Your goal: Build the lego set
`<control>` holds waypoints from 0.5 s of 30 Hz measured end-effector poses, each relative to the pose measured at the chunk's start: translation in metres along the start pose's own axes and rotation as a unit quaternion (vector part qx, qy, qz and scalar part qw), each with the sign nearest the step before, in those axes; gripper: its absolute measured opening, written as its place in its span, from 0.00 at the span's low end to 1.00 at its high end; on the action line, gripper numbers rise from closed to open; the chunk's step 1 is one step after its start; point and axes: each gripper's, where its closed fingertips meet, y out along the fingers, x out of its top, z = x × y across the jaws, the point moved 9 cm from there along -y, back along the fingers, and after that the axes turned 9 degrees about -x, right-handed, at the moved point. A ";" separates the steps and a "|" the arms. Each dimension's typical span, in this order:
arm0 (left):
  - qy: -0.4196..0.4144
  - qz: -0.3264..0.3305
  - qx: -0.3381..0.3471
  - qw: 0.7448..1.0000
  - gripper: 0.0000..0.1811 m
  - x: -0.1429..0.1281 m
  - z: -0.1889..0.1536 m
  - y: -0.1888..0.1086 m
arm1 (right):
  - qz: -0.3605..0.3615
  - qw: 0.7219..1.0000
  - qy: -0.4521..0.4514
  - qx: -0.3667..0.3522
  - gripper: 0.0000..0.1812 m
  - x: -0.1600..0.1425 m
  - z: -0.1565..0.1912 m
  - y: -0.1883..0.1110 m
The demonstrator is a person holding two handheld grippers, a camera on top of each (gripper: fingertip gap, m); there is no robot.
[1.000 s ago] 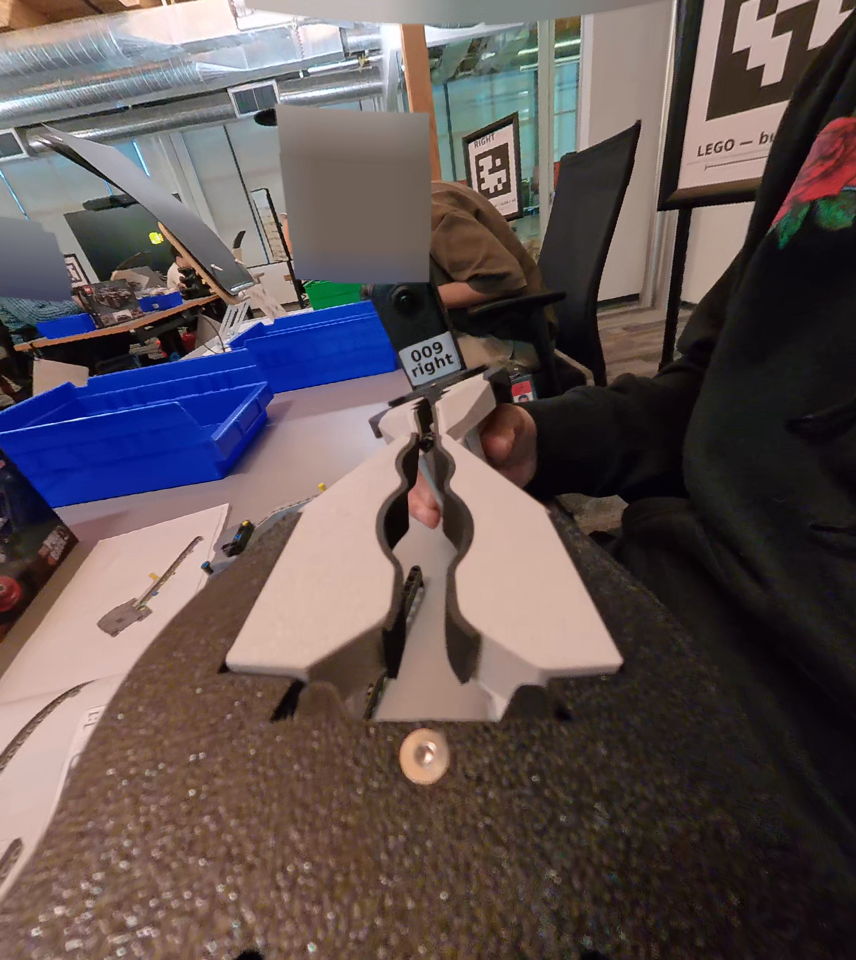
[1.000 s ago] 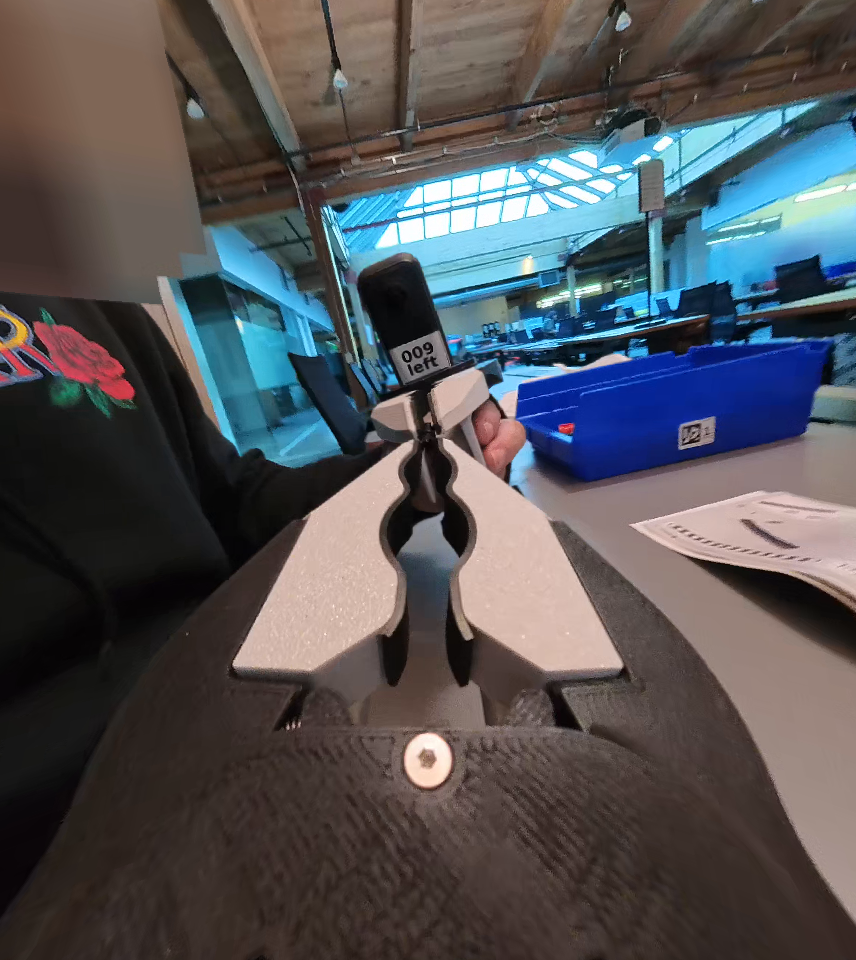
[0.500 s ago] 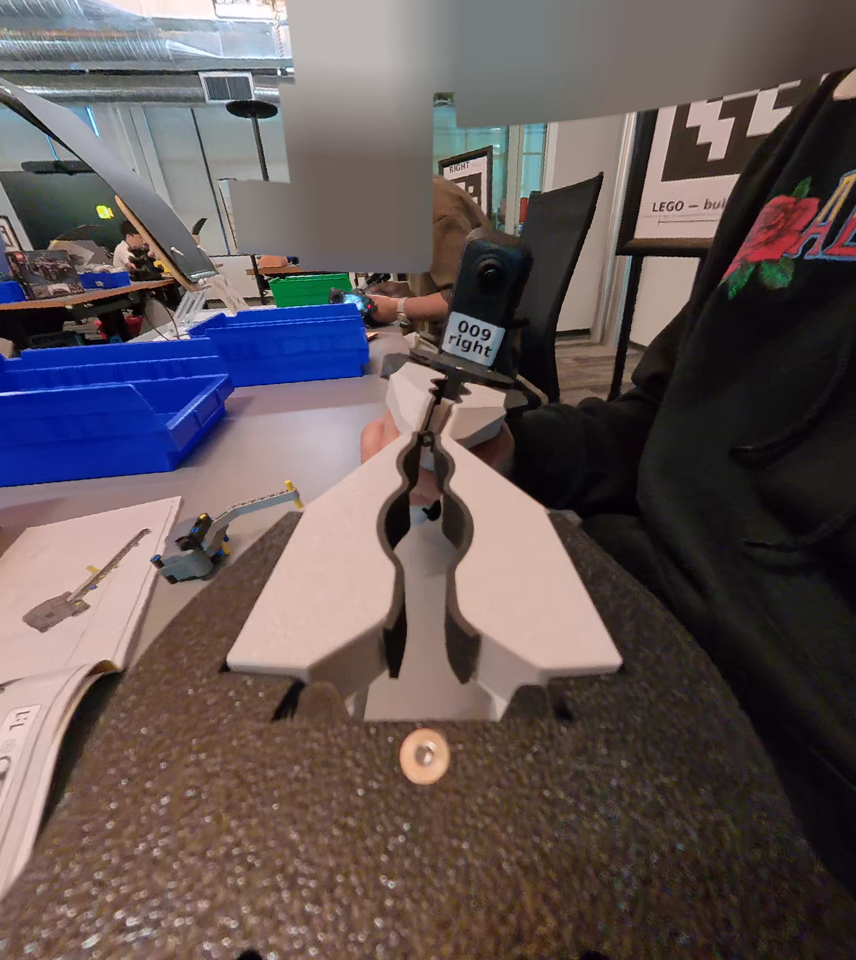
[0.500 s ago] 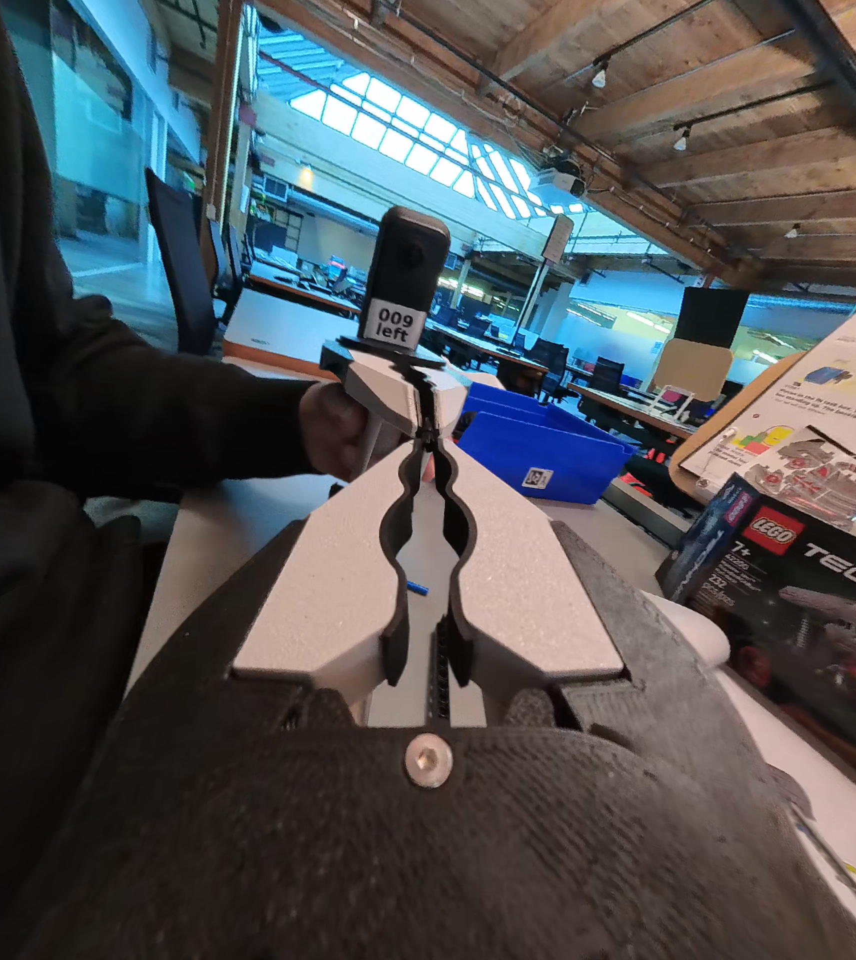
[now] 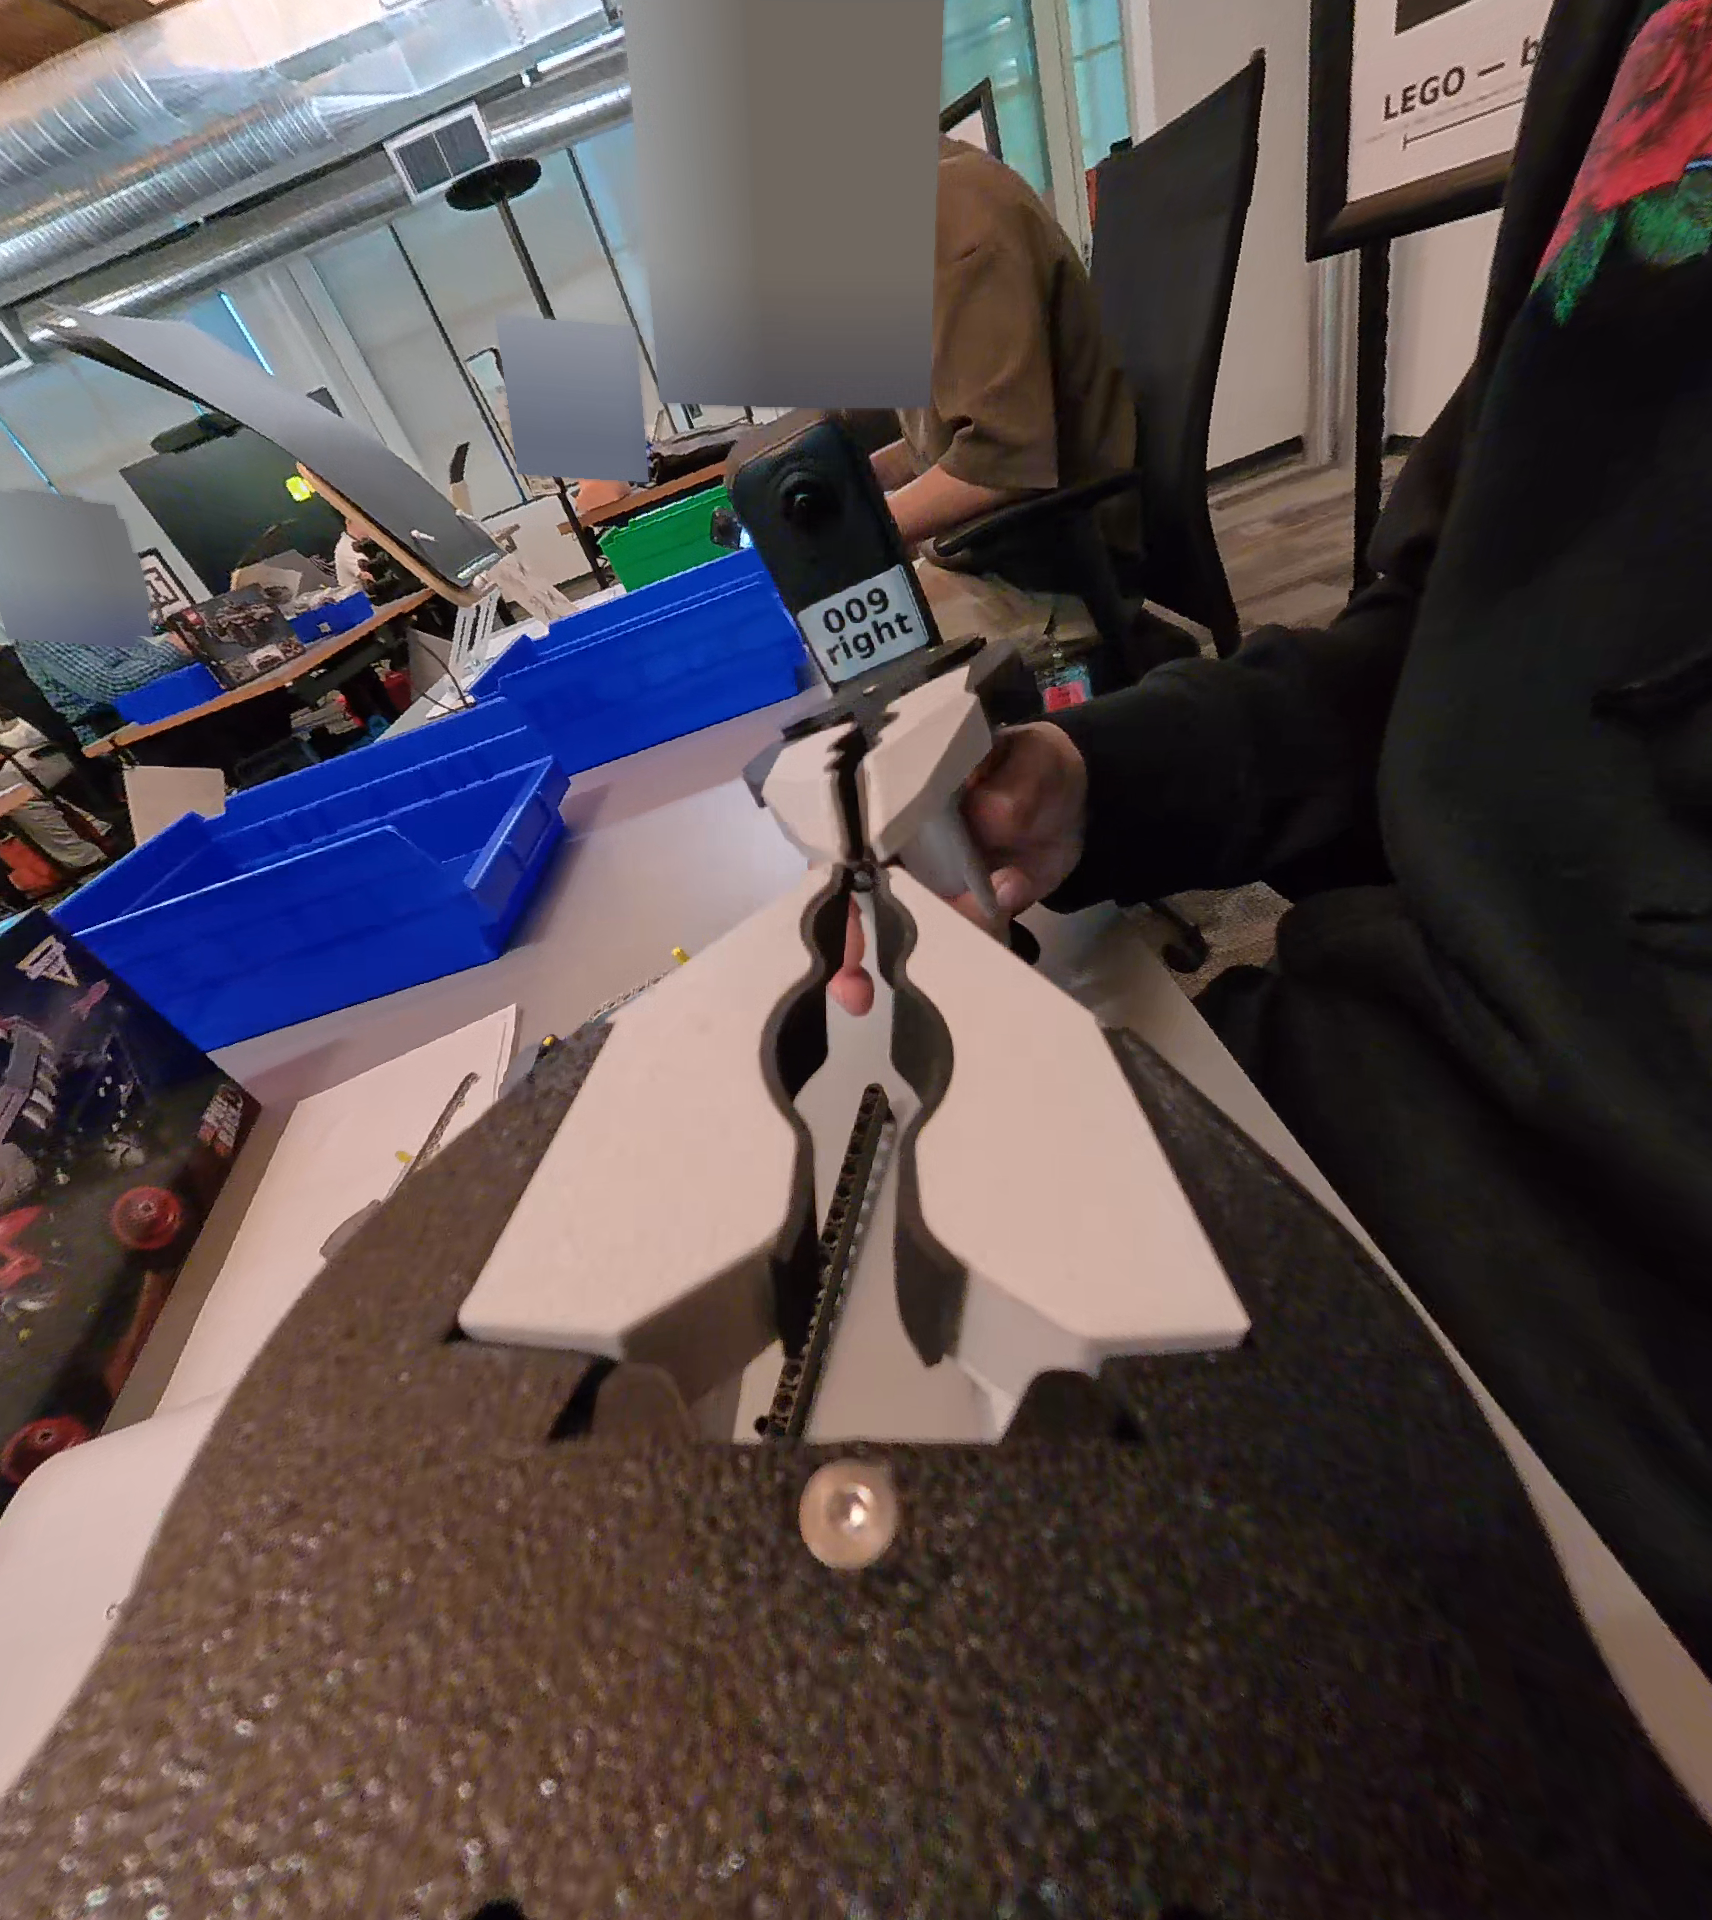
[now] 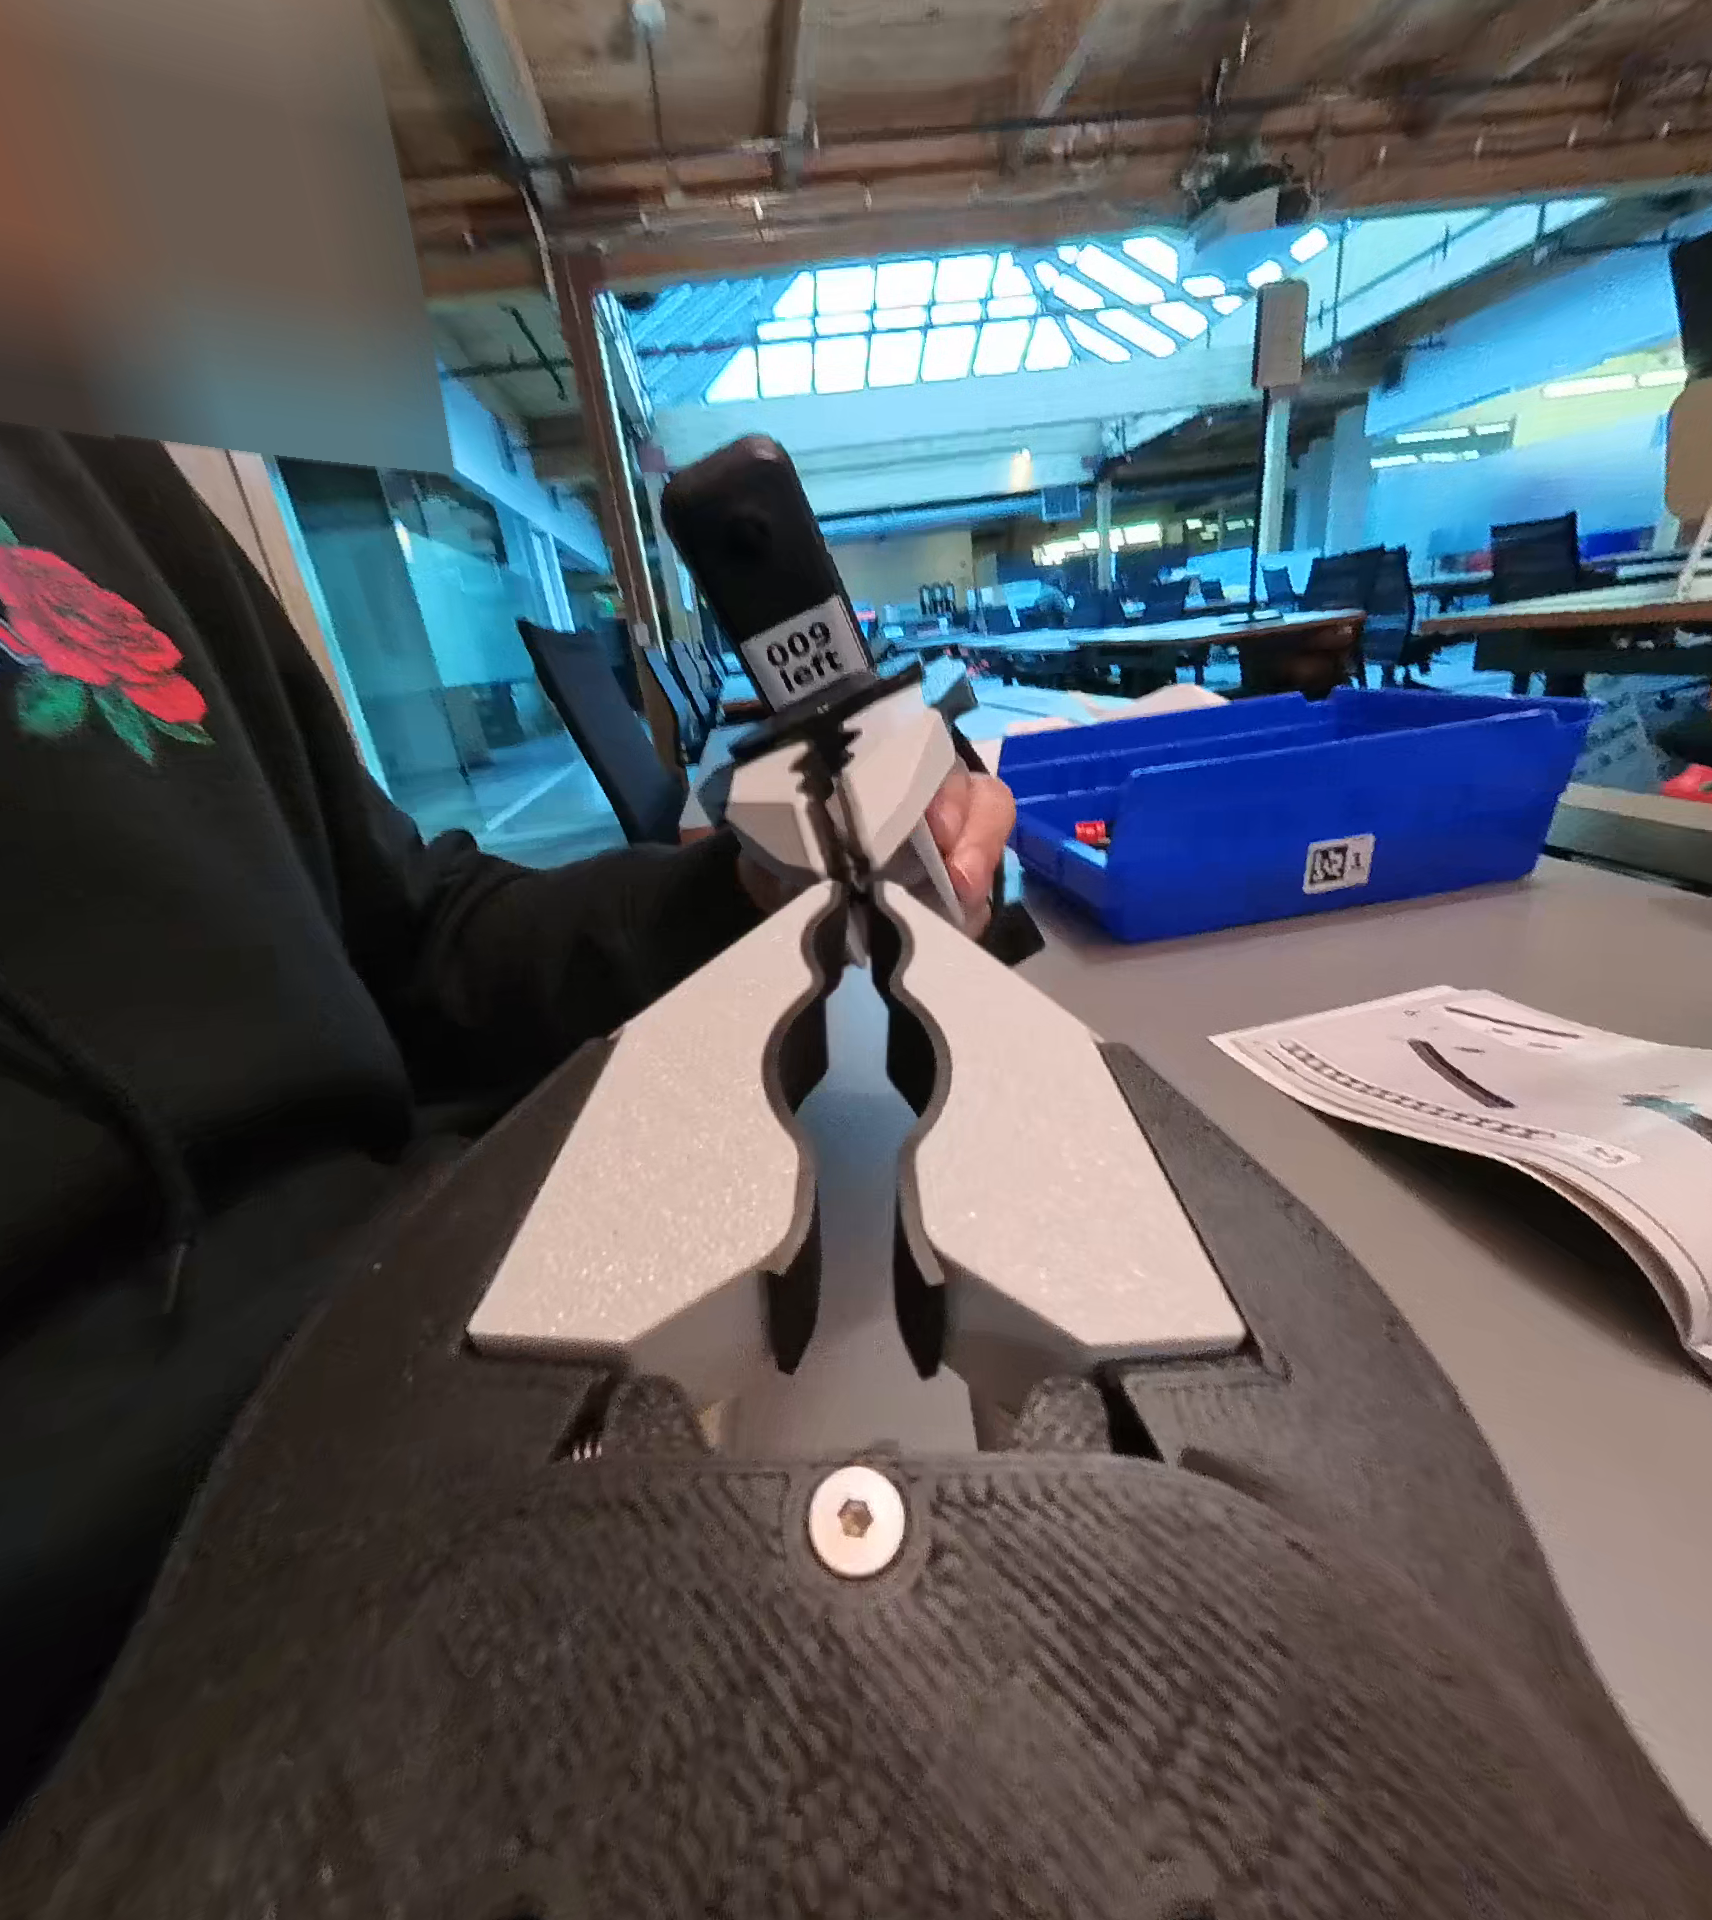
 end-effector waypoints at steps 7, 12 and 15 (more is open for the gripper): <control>0.001 0.000 -0.005 1.000 0.01 -0.001 0.000 0.000 | 0.005 1.000 0.006 -0.001 0.02 -0.002 -0.001 0.000; 0.000 -0.002 -0.008 1.000 0.01 -0.001 0.000 0.001 | 0.011 1.000 0.005 0.007 0.06 -0.003 0.000 0.000; -0.004 -0.006 -0.016 1.000 0.01 -0.002 -0.001 0.002 | 0.017 1.000 -0.001 0.013 0.03 -0.004 0.002 0.001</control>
